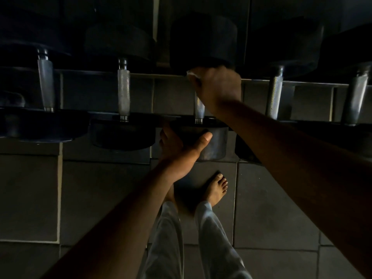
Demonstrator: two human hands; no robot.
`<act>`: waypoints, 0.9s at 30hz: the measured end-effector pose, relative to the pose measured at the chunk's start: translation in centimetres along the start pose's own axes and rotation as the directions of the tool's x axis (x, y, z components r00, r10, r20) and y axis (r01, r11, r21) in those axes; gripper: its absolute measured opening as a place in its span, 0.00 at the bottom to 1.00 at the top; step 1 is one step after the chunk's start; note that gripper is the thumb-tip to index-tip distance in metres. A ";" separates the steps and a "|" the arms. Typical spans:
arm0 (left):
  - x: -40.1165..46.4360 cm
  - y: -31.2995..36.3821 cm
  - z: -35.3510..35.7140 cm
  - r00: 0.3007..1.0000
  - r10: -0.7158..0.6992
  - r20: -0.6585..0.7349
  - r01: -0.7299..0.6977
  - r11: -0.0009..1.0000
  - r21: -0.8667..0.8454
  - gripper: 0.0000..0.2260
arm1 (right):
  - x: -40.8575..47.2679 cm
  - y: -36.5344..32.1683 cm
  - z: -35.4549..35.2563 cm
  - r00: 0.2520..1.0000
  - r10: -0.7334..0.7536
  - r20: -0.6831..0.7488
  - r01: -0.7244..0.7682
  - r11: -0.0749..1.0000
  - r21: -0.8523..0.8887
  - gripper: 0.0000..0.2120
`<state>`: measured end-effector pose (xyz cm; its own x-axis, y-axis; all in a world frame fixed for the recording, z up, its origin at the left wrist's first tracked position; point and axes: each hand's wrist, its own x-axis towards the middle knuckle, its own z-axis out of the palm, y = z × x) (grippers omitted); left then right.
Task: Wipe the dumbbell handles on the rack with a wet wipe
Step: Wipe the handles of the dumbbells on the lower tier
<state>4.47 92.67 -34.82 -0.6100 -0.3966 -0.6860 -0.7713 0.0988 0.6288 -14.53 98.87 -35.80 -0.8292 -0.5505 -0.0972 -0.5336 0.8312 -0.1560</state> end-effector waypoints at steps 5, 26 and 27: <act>0.0 0.1 0.1 1.000 -0.006 0.002 0.006 1.000 0.026 0.62 | 1.2 -1.8 0.5 0.998 0.038 0.052 -0.033 0.995 -0.095 0.12; 0.2 -0.5 0.5 0.998 0.043 -0.034 -0.043 0.999 0.007 0.61 | 0.2 0.5 1.5 0.542 0.515 0.664 -0.612 -0.300 0.732 0.03; 0.3 -0.6 0.5 0.999 0.043 -0.031 -0.043 0.999 -0.003 0.62 | 0.3 0.6 1.5 0.520 0.488 0.701 -0.621 -0.347 0.703 0.04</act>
<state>4.65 92.98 -35.58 -0.6367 -0.4199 -0.6467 -0.7437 0.1128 0.6589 -14.84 99.05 -37.41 -0.5748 0.0649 -0.8157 0.8174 -0.0012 -0.5761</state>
